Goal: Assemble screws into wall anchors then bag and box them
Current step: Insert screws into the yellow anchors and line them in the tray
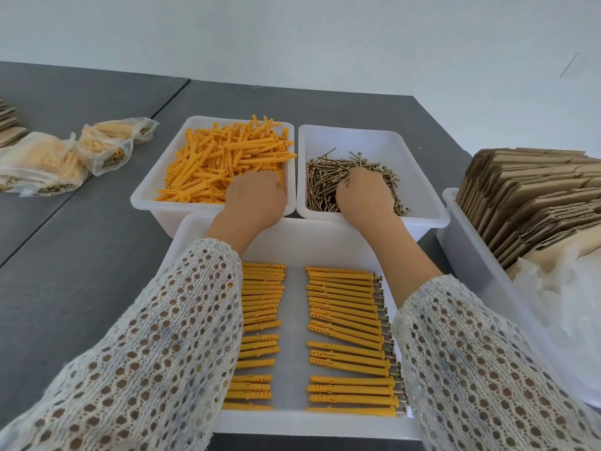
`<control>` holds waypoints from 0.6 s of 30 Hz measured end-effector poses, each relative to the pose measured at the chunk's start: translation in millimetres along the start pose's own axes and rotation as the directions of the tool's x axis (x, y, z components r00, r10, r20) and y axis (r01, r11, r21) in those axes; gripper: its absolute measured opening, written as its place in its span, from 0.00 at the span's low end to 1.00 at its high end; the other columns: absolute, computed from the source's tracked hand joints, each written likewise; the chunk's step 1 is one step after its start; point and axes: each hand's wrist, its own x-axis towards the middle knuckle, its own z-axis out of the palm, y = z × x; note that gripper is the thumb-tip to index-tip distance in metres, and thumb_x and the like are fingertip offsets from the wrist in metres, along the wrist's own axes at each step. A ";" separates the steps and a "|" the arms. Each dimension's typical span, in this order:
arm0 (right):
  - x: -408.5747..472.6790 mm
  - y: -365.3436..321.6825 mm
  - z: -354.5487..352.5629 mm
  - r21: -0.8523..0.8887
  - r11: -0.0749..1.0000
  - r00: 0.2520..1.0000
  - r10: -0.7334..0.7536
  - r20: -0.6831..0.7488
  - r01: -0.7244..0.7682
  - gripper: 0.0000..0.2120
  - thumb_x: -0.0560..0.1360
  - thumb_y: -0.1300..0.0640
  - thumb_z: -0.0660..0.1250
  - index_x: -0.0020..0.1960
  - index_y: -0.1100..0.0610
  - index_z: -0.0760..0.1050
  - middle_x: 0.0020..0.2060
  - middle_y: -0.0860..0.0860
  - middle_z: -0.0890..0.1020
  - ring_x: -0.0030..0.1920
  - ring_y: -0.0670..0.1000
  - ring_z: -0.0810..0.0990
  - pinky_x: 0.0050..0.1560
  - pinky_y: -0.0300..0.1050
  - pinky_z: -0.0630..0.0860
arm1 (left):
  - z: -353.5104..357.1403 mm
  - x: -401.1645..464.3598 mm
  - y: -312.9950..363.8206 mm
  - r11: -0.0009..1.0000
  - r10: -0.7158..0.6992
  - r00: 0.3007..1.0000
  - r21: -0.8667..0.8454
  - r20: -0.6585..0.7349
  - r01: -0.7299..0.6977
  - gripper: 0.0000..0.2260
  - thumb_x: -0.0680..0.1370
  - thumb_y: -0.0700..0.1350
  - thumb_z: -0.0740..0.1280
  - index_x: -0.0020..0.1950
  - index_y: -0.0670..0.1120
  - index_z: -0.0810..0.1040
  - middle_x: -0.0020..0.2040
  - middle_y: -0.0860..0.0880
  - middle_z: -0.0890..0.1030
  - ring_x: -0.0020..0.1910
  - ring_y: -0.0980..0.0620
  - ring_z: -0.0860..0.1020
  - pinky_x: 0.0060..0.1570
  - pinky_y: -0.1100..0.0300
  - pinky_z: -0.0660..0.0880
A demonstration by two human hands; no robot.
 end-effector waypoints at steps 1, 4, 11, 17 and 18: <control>-0.5 -0.8 -0.1 0.014 1.000 1.000 -0.009 -0.019 0.010 0.13 0.77 0.61 0.57 0.35 0.56 0.61 0.31 0.50 0.67 0.33 0.51 0.66 0.30 0.43 0.61 | -0.6 1.1 -0.6 1.000 0.010 1.000 0.009 0.008 -0.010 0.15 0.83 0.44 0.53 0.59 0.45 0.79 0.53 0.45 0.82 0.51 0.43 0.78 0.43 0.55 0.68; -1.7 -3.8 -2.2 0.069 0.995 0.996 -0.063 -0.069 0.068 0.05 0.77 0.65 0.56 0.47 0.62 0.71 0.40 0.54 0.74 0.40 0.53 0.71 0.37 0.47 0.68 | -1.7 2.1 -3.0 0.998 0.044 0.999 0.049 0.002 -0.044 0.15 0.83 0.46 0.53 0.61 0.46 0.77 0.53 0.45 0.81 0.51 0.42 0.77 0.42 0.55 0.67; -2.2 -4.1 -3.5 0.119 0.979 0.974 -0.140 -0.180 0.163 0.13 0.74 0.74 0.54 0.52 0.64 0.73 0.44 0.58 0.78 0.42 0.55 0.75 0.41 0.48 0.72 | -1.0 -4.0 6.7 0.971 0.008 0.999 0.239 -0.032 0.000 0.13 0.84 0.47 0.51 0.57 0.46 0.75 0.46 0.46 0.76 0.46 0.44 0.76 0.40 0.55 0.67; -3.4 -3.0 -4.7 0.197 0.971 0.982 -0.105 -0.158 0.135 0.14 0.72 0.75 0.54 0.50 0.64 0.75 0.44 0.59 0.79 0.44 0.57 0.77 0.47 0.53 0.77 | -3.6 -8.1 13.1 0.979 -0.077 0.996 0.186 -0.041 0.083 0.12 0.84 0.46 0.53 0.42 0.46 0.70 0.39 0.48 0.72 0.41 0.45 0.74 0.38 0.55 0.66; -3.4 -2.9 -4.6 0.210 0.970 0.984 -0.093 -0.154 0.124 0.15 0.72 0.75 0.54 0.50 0.64 0.75 0.44 0.58 0.79 0.44 0.58 0.78 0.47 0.53 0.78 | -3.7 -8.7 13.3 0.984 -0.090 0.994 0.150 -0.055 0.097 0.13 0.83 0.46 0.54 0.41 0.46 0.70 0.39 0.48 0.73 0.40 0.45 0.74 0.38 0.55 0.66</control>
